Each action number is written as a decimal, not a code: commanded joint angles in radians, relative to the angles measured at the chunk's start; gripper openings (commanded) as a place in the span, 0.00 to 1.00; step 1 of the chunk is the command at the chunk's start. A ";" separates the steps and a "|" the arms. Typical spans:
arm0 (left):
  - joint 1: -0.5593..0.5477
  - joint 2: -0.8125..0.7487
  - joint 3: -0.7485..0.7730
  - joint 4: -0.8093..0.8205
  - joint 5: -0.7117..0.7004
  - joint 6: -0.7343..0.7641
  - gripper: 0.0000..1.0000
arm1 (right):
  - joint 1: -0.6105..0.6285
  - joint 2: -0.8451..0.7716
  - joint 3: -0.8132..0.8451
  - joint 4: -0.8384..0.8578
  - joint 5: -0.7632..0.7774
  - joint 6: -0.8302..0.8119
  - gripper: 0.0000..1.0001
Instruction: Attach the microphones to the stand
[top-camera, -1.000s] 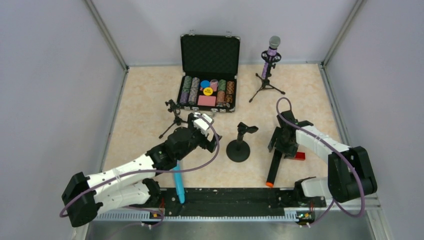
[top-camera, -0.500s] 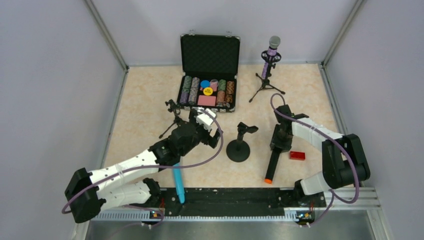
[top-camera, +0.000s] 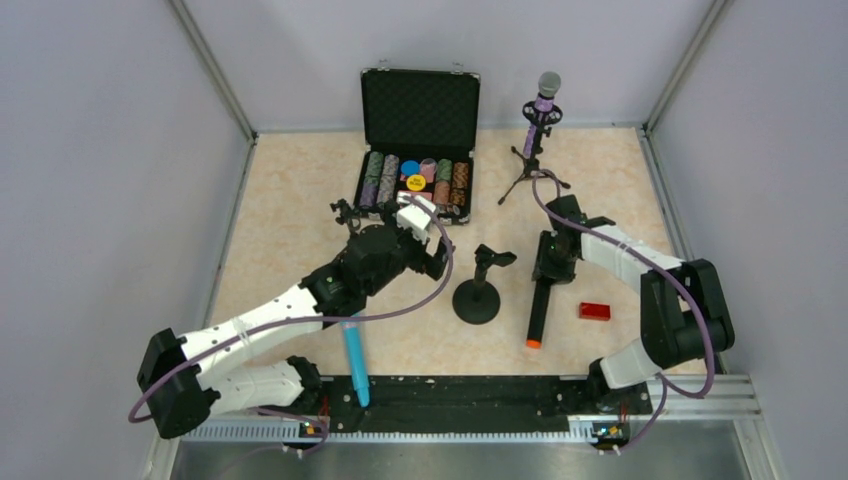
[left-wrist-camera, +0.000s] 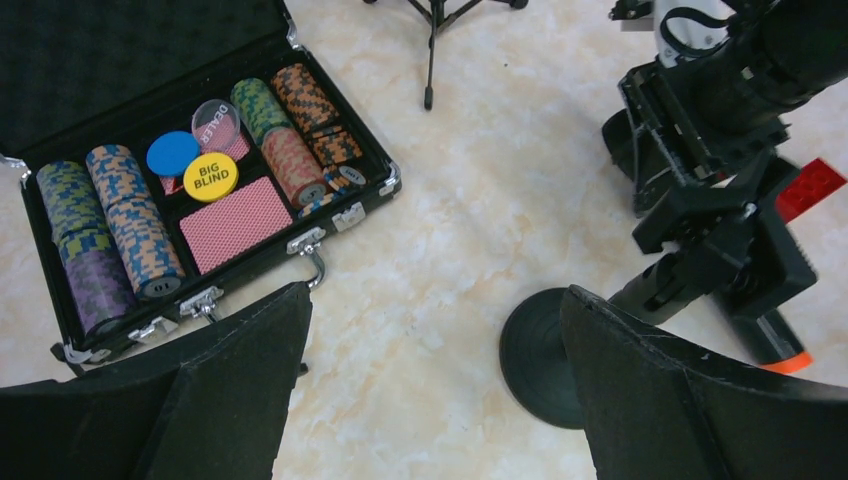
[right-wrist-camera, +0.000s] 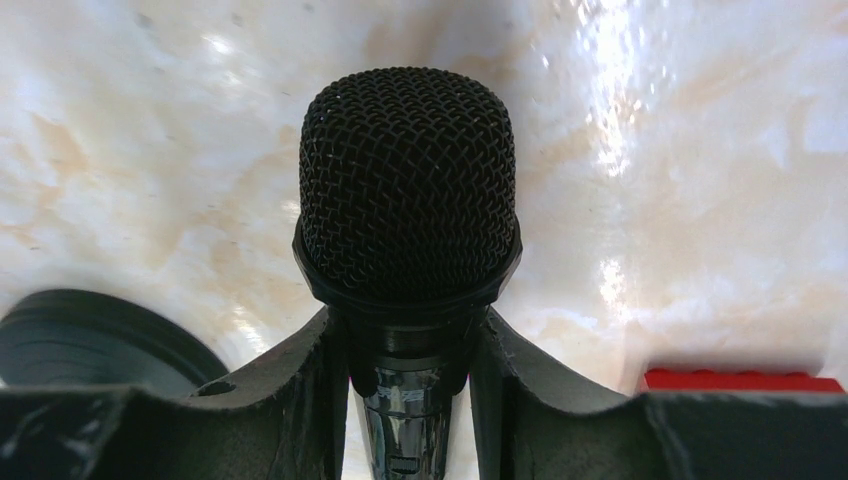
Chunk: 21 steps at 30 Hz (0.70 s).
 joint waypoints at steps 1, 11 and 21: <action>0.040 0.021 0.098 0.005 0.063 -0.038 0.99 | -0.006 -0.033 0.106 0.067 -0.015 -0.048 0.07; 0.124 0.048 0.159 0.044 0.204 -0.131 0.99 | -0.006 -0.118 0.263 0.067 0.038 -0.098 0.05; 0.163 0.031 0.153 0.100 0.326 -0.175 0.99 | -0.007 -0.266 0.358 0.141 -0.014 -0.118 0.05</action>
